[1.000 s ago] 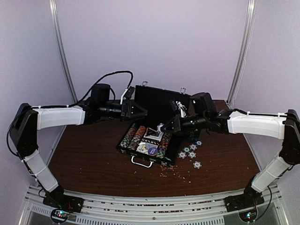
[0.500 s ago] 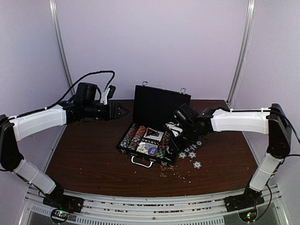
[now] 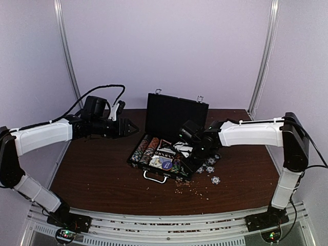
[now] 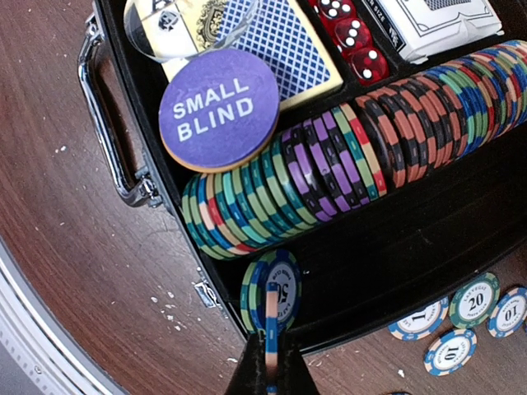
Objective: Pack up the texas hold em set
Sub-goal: Place the poker chip in the slot.
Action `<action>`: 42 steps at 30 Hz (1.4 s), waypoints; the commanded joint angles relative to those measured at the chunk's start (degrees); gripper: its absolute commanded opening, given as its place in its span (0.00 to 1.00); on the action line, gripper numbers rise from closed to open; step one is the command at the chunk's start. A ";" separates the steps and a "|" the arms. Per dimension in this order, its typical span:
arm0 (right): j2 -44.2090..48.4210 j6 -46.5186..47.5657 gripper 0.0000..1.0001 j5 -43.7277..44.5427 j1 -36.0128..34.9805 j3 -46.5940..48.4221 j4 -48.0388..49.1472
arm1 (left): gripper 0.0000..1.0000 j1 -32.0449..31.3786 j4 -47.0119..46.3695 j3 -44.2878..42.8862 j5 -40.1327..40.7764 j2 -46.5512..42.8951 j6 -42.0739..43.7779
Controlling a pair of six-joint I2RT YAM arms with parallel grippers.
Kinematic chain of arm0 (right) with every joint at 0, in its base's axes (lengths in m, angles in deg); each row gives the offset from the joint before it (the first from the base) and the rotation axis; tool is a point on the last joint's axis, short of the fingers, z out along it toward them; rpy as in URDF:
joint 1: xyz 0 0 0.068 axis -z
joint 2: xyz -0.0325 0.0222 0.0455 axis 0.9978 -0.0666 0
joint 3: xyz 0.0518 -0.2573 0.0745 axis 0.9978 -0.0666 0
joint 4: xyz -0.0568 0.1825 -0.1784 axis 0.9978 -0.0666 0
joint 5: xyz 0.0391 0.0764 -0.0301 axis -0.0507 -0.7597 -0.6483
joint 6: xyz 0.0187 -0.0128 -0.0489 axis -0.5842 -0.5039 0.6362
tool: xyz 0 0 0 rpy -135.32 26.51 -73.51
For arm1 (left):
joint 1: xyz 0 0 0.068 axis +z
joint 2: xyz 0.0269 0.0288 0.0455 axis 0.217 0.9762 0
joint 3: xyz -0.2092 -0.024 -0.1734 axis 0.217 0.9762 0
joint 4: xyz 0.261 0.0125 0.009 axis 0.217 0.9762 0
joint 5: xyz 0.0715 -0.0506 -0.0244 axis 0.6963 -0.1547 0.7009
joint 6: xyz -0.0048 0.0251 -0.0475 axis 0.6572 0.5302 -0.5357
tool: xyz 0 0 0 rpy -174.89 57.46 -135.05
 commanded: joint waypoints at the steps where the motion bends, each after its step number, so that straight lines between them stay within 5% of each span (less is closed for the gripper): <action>1: -0.96 1.55 0.00 1.99 -1.36 2.01 -1.89 | 0.63 0.33 -1.64 0.45 0.35 -1.23 0.23; 15: -2.41 1.87 0.08 2.67 -3.71 3.33 -3.11 | 0.63 0.39 -1.64 2.53 0.06 -2.05 0.42; 34: -5.17 3.39 0.02 17.72 -8.39 6.12 -8.01 | 0.63 0.36 -1.83 3.79 -0.19 -2.97 -0.04; 42: -4.98 4.67 0.05 17.34 -9.03 5.95 -8.13 | 0.63 0.31 -2.17 4.56 -0.29 -3.58 -0.56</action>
